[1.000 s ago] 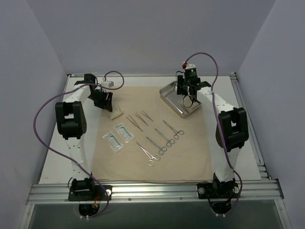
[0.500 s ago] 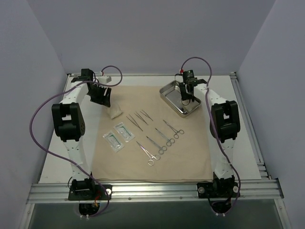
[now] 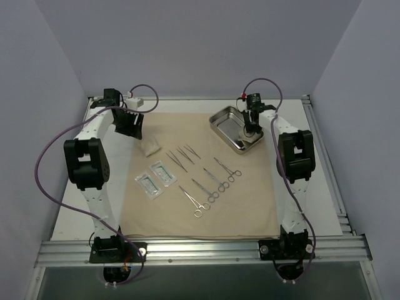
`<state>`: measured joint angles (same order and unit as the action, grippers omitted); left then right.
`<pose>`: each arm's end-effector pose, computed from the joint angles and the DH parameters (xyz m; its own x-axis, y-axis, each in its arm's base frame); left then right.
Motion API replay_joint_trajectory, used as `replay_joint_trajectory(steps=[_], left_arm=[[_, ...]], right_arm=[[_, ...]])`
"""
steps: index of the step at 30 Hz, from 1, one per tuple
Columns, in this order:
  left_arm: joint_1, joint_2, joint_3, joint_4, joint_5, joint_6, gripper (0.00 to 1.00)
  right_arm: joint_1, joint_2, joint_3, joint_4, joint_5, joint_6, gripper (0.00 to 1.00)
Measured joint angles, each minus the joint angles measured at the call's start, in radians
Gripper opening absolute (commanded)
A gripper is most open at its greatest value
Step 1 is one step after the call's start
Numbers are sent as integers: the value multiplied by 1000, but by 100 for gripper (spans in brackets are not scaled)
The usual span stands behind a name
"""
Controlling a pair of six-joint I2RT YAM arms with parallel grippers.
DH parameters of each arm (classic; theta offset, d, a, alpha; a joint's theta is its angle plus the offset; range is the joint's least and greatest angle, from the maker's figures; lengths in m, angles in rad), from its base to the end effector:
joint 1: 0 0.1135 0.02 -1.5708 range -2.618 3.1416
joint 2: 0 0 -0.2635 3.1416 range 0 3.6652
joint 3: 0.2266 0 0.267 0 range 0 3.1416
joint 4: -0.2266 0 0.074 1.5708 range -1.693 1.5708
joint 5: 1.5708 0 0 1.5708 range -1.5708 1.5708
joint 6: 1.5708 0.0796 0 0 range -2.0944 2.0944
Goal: Open and lay out the surgical kit
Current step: Pick up the medical item from the container.
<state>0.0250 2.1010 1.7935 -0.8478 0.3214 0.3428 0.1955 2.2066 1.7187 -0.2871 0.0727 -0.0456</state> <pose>0.4802 -0.0131 0.1824 -0.8265 0.2984 -0.4773 0.4052 0.9040 -0.1365 0.5348 0.1000 0.1492 -0.6792 -0.1808 -0.7114 -0.1740 0.9812 -0.0833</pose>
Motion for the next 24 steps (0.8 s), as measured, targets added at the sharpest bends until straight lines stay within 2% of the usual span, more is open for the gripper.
replay_joint_trajectory(steps=[3,12,21,24], left_arm=[[0,-18,-2,0,0,-2,70],[-4,-63,-3,-13,27,-15,70],[-42,-126,-3,-35,74,-25,69],[-69,-146,1,-49,113,-28,73]], right_arm=[[1,0,0,8,-14,-8,1],[2,-26,-5,14,-33,-8,0],[32,-270,-90,113,-10,45,0],[90,-351,-119,184,24,76,0]])
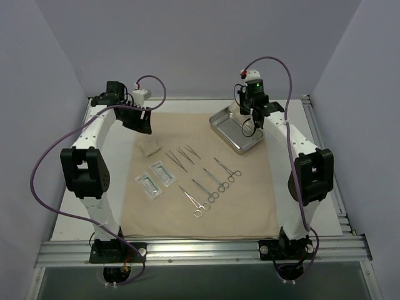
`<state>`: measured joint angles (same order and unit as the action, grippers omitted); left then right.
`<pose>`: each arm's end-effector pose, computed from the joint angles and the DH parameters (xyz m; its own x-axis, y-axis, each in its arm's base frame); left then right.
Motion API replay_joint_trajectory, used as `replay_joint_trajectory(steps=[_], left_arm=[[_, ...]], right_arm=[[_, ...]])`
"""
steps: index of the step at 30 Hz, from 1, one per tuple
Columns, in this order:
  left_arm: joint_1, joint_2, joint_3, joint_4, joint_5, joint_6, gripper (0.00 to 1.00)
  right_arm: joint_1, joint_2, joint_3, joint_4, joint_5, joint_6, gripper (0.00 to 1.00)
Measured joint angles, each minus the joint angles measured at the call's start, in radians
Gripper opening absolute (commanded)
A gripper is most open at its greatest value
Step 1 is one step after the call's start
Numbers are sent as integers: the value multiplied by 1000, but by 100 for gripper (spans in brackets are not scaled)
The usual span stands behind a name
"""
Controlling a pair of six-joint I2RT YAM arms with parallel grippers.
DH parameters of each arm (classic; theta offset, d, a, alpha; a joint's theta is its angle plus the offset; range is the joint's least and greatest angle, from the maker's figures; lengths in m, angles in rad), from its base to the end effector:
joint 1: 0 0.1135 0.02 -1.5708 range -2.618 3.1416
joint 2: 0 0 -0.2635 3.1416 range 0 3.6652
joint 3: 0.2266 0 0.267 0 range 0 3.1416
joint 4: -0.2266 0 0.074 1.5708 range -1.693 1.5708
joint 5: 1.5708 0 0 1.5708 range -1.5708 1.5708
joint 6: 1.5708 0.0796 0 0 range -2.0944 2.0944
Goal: Open and lay out the surgical kit
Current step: Pick up the medical item from the container, then place the medical item in the surgical kit.
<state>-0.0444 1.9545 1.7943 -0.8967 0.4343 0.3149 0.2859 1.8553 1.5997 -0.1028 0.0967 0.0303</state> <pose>0.4550 -0.0537 0.2482 -0.7507 0.3146 -0.5809 0.5042 0.8410 -0.1962 0.4860 0.1349 0.3049 -0.3423 -0.0692 -0.9371 -0.1837 0.9830 -0.0055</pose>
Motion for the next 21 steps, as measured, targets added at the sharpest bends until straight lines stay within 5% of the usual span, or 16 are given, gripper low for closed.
replay_joint_trajectory(steps=[6,21], left_arm=[[-72,-33,31,-11,105,-39,94],[-170,-83,32,135,187,-181,93]], right_arm=[[199,-38,-61,171,35,58,0],[404,26,-100,346,-69,203,0]])
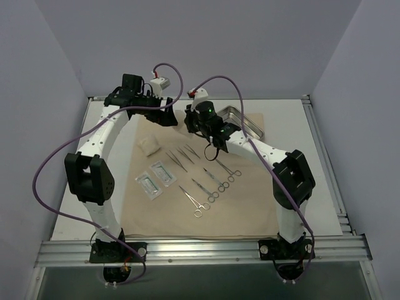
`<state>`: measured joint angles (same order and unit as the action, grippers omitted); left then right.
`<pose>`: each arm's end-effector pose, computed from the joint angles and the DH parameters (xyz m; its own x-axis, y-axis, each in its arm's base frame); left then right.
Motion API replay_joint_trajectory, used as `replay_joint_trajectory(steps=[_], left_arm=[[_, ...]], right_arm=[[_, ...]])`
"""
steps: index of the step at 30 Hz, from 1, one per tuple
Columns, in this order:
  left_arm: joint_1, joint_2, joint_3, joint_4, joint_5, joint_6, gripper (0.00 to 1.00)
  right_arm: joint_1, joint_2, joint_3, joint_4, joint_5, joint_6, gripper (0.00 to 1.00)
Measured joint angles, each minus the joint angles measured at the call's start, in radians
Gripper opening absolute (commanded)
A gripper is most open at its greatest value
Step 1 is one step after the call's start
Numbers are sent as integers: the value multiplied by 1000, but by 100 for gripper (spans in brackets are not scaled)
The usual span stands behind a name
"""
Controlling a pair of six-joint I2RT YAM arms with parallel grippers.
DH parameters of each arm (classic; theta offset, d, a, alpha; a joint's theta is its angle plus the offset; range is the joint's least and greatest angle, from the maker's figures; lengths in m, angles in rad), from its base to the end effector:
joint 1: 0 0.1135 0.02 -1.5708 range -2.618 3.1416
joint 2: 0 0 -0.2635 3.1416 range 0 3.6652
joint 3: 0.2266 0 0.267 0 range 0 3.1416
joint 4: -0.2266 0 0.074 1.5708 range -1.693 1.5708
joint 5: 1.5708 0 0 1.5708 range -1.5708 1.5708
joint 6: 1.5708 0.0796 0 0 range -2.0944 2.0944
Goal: Open and lay out the surgical kit
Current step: Place the medical item in the surgical kit.
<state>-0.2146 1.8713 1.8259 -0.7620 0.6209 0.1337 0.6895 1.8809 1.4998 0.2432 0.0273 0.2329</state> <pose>0.4362 -0.1425 0.3131 -0.6241 0.2470 -0.7412 0.6553 0.6822 -0.3244 0.3998 0.3268 0.3022 -0.2451 0.0969 -0.9646 -0.5740 0.7874 0.2250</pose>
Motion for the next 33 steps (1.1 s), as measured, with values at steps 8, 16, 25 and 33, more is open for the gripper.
replay_joint_trajectory(steps=[8,16,25,33], left_arm=[[-2,50,0,16,-8,-25,64],[-11,77,18,14,-18,-32,2],[-1,155,48,30,-153,34,2],[17,363,261,-26,-194,156,2]], right_arm=[[12,16,2,17,-50,25,0],[13,20,2,56,-98,36,0],[6,94,19,59,-161,55,36],[-35,78,-60,51,-158,55,38]])
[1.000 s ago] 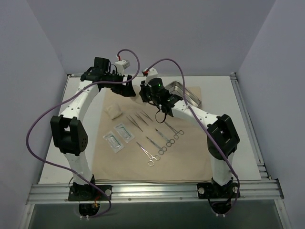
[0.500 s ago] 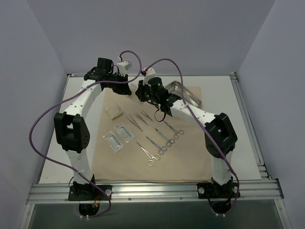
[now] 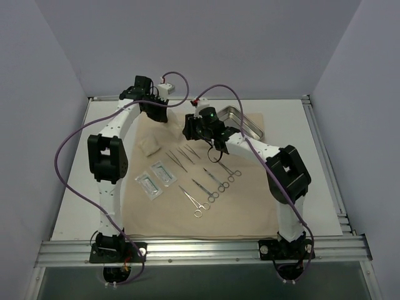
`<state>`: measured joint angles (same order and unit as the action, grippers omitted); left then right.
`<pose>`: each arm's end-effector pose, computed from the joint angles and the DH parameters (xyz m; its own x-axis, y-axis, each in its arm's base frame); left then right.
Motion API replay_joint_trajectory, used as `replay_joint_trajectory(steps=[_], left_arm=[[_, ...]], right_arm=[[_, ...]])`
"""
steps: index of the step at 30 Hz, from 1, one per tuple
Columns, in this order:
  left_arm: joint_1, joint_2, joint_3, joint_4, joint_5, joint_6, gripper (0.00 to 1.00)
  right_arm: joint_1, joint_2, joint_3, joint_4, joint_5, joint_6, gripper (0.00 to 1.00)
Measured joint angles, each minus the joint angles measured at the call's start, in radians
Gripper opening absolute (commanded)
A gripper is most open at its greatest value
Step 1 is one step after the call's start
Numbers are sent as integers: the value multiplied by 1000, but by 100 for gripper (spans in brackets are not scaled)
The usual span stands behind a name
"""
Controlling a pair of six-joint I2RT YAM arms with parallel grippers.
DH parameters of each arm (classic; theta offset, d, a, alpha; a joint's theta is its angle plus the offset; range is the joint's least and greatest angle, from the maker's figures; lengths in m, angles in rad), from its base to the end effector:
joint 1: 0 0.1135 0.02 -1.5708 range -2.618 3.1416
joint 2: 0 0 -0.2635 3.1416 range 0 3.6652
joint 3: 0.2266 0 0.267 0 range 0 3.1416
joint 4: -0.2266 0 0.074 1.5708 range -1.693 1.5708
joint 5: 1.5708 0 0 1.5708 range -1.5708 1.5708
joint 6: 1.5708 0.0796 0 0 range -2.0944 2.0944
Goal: Open and lay out the surgical kit
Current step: Place the medical item in the surgical kit.
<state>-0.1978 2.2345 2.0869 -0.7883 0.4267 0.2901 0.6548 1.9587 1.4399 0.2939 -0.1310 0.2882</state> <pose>0.5184 -0.1375 0.2242 -0.6364 0.3931 -0.6636 0.6279 0.7638 -0.1496 0.4096 0.3276 0.2464 -0.3699 0.0713 -0.9263 -0.6254 0.7182 0.3050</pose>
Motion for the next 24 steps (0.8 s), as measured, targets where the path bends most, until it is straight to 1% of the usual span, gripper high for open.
replay_joint_trajectory(steps=[6,11,17,18,19,21,22,23,24], left_arm=[[12,83,64,-52,2,67,2],[19,135,113,-114,2,128,2],[16,227,235,-187,-6,187,4],[14,245,258,-201,-12,195,6],[12,258,277,-211,-24,205,14],[6,280,301,-225,-59,221,24],[3,285,306,-227,-77,224,27],[-1,287,306,-227,-96,225,34],[-4,289,306,-227,-114,226,37]], right_arm=[[-34,-26,-55,-8,14,0,38],[-47,-33,-57,-6,19,1,38],[-47,-34,-57,-7,18,7,38],[-47,-34,-57,-7,18,8,38],[-47,-34,-57,-7,18,8,38],[-47,-34,-57,-7,18,8,39],[-47,-34,-57,-7,18,8,39],[-47,-34,-57,-7,18,9,39],[-47,-34,-57,-7,18,9,39]])
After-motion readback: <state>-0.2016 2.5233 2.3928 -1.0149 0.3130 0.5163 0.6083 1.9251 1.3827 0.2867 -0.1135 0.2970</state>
